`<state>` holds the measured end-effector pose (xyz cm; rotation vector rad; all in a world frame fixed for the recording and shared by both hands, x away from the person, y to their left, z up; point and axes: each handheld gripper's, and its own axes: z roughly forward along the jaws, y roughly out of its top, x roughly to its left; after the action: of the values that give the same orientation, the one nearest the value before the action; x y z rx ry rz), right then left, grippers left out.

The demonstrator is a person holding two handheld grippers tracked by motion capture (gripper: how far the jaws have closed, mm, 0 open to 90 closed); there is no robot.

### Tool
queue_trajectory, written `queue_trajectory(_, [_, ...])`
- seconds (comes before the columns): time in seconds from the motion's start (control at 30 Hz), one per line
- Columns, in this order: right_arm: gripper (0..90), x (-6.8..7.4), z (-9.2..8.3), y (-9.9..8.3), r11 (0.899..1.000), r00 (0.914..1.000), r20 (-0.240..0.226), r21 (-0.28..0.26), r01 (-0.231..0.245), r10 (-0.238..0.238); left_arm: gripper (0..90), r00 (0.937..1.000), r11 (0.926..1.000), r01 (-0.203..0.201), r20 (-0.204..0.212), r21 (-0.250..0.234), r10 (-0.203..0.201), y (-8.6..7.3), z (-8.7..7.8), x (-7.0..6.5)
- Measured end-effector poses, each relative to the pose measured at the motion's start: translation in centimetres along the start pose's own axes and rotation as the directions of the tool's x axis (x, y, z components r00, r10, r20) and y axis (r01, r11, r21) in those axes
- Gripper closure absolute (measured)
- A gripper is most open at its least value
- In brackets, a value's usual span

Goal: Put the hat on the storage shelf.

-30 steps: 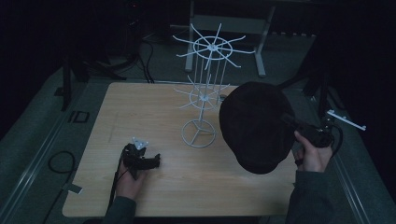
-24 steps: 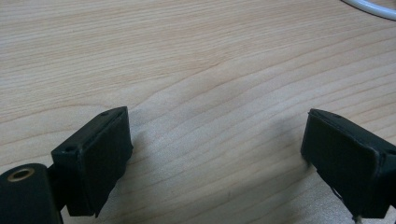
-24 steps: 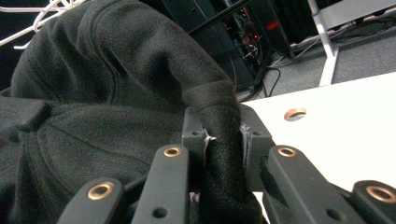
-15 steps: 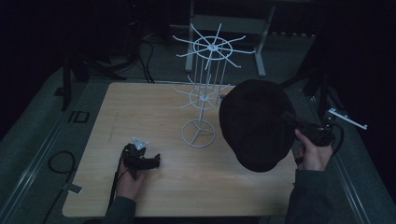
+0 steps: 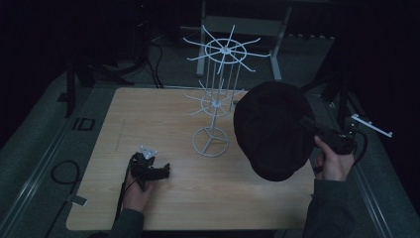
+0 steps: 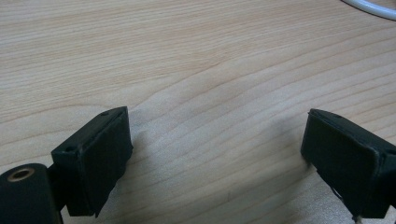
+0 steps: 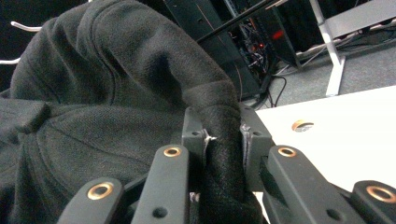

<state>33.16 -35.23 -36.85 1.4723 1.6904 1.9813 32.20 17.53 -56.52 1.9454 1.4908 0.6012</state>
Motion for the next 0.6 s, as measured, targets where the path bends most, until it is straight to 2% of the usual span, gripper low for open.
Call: queue_trajectory(0.6, [76.5, 0.19, -0.04, 0.35, 1.0, 0.9983, -0.055, -0.022, -0.019, 0.018, 9.1, 1.0, 1.0, 0.001, 0.0, 0.0, -0.001, 0.0, 0.0, -0.03])
